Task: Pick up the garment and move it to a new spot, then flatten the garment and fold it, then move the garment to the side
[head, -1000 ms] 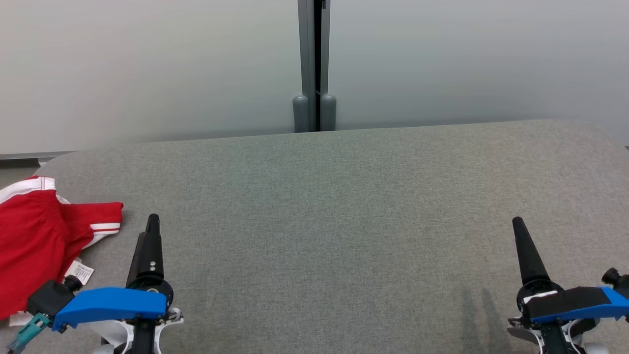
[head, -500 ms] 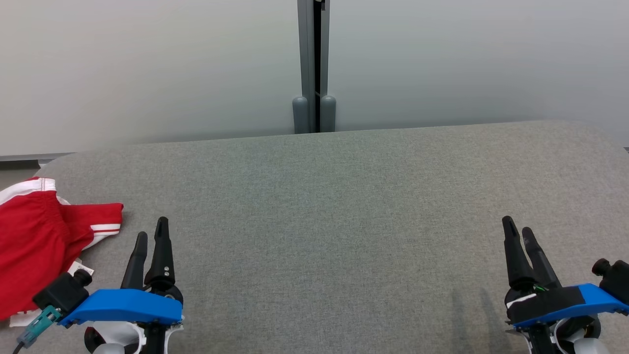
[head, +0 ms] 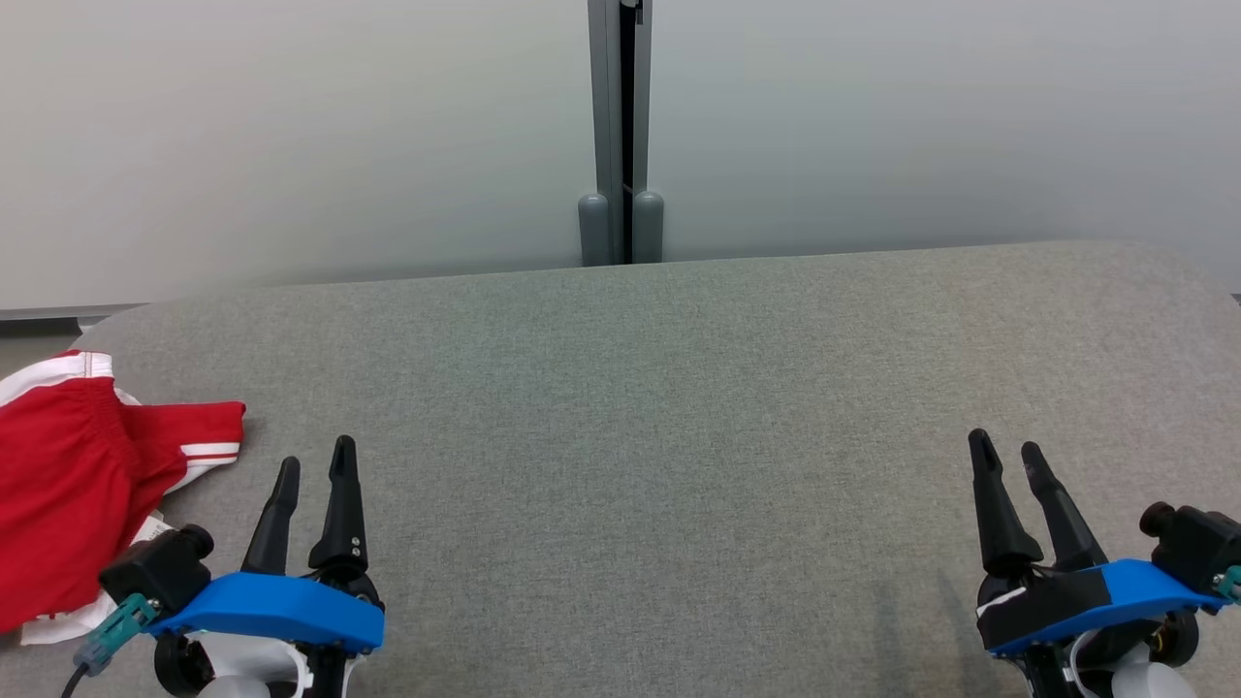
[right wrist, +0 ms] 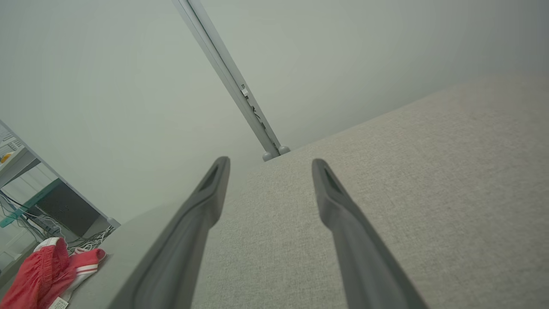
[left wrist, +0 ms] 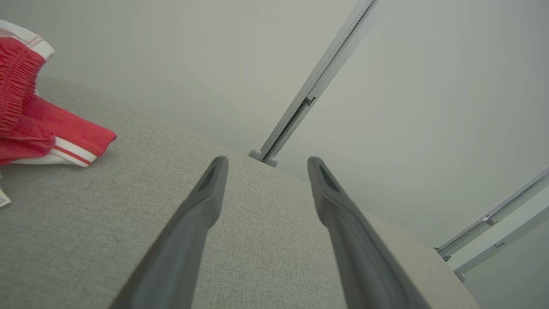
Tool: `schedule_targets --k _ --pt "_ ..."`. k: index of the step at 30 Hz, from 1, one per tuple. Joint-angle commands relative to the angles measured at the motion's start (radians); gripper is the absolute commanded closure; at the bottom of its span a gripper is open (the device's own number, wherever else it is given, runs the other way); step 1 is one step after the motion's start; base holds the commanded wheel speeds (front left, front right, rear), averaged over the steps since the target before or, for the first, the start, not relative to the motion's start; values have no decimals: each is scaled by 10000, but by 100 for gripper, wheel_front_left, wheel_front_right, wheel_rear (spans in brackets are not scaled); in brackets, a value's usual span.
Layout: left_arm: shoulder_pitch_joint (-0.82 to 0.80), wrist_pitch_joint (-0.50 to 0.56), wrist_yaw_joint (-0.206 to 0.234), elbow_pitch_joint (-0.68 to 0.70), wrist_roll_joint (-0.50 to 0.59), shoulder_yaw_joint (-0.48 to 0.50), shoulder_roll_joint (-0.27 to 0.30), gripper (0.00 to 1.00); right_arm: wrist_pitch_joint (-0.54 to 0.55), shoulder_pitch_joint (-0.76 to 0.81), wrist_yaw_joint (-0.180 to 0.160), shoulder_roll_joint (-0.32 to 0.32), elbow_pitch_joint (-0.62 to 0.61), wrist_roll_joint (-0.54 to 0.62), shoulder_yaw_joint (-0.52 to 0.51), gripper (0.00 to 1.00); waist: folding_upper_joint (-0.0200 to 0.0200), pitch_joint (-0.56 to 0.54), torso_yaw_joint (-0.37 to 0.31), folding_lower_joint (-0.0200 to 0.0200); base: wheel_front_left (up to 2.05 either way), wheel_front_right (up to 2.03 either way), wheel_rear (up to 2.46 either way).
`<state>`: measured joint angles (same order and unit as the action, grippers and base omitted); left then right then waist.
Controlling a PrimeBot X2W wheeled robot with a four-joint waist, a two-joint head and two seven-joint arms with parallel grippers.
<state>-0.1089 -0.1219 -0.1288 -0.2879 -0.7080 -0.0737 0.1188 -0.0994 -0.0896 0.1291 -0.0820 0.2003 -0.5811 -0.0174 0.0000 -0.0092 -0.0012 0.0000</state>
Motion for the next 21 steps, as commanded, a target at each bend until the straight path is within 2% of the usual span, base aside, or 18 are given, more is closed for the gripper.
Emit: schedule_targets --k 1,21 --pt "-263 -86 -13 45 270 -39 96 0 -89 -240 20 -51 -127 288 11 0 0 -4 1 0 0 0 0" --pt "-340 -602 87 -460 2399 -436 258 0 -253 -119 22 68 44 2311 208 0 0 -66 -17 0 0 0 0"
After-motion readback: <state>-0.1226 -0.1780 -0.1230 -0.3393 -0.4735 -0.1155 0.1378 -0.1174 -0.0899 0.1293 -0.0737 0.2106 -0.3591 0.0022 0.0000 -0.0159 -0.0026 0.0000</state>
